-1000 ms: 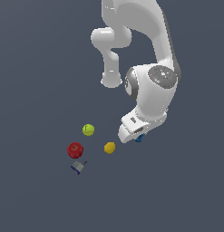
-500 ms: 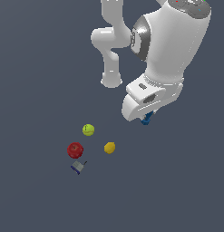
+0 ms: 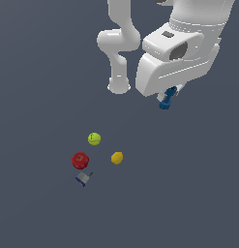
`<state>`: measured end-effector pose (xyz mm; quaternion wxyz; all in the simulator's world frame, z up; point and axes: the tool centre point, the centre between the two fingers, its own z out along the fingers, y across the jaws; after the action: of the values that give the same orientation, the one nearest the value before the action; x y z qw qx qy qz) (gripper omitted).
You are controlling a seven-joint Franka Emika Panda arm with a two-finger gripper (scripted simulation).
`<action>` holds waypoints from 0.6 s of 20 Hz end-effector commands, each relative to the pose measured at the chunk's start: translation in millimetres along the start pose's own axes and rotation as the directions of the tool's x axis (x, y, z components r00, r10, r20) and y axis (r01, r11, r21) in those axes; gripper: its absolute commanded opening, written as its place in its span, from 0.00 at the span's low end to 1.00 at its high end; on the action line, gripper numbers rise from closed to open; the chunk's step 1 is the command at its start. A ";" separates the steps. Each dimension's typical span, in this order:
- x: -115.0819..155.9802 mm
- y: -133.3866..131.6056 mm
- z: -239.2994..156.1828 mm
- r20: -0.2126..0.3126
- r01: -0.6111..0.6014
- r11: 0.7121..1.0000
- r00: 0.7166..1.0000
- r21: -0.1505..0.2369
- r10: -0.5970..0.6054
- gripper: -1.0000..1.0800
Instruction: Pick up a designated object from a clutter of objects.
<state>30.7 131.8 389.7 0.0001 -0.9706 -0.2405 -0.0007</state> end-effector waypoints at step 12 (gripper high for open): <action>-1.0 -4.1 -70.1 0.001 -0.002 1.000 1.000 0.000 0.002 0.00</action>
<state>27.8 134.9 456.0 0.0000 -0.9708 -0.2399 -0.0004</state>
